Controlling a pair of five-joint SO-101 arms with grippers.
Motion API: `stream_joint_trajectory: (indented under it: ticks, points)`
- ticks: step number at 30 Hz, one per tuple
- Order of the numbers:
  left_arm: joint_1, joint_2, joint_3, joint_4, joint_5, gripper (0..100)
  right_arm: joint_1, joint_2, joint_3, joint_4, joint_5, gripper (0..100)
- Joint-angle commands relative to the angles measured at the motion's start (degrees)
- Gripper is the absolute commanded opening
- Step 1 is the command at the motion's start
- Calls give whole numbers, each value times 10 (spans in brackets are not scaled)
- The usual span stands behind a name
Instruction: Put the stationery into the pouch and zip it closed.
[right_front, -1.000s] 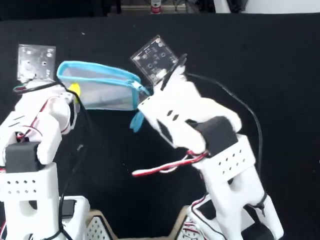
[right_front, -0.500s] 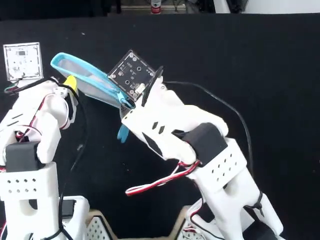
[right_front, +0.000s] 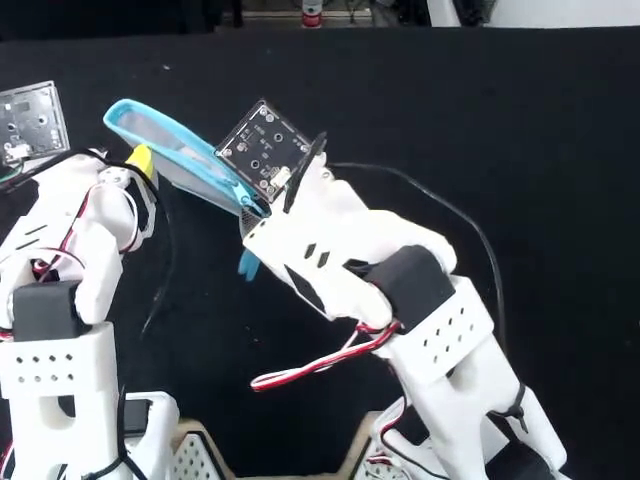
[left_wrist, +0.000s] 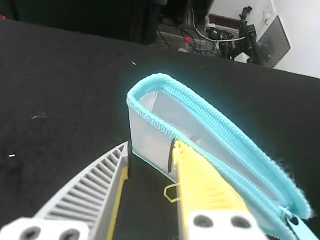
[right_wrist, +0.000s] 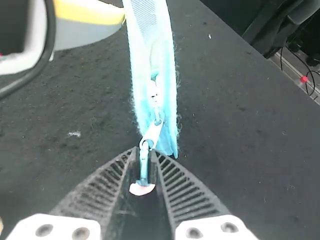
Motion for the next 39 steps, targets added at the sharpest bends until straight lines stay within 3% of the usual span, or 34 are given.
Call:
stream_joint_trajectory:
  ticks: [1, 5, 13, 23, 30, 39]
  points:
    - [2, -4, -13, -17, 24, 151, -8, -4, -40, -2, -5, 11]
    - [2, -4, 4, -43, 40, 151, -34, 0, -81, 25, -6, 11]
    - [3, -5, 2, -9, 39, 152, -44, 0, -97, 40, -4, 11]
    - [1, -42, 2, 122, 33, 152, -42, 16, -96, 33, -4, 11]
    - [26, -129, 35, 153, -62, 152, -42, 63, -120, 35, -2, 11]
    - [27, -193, 6, 152, -70, 151, -43, 68, -170, 78, -2, 11]
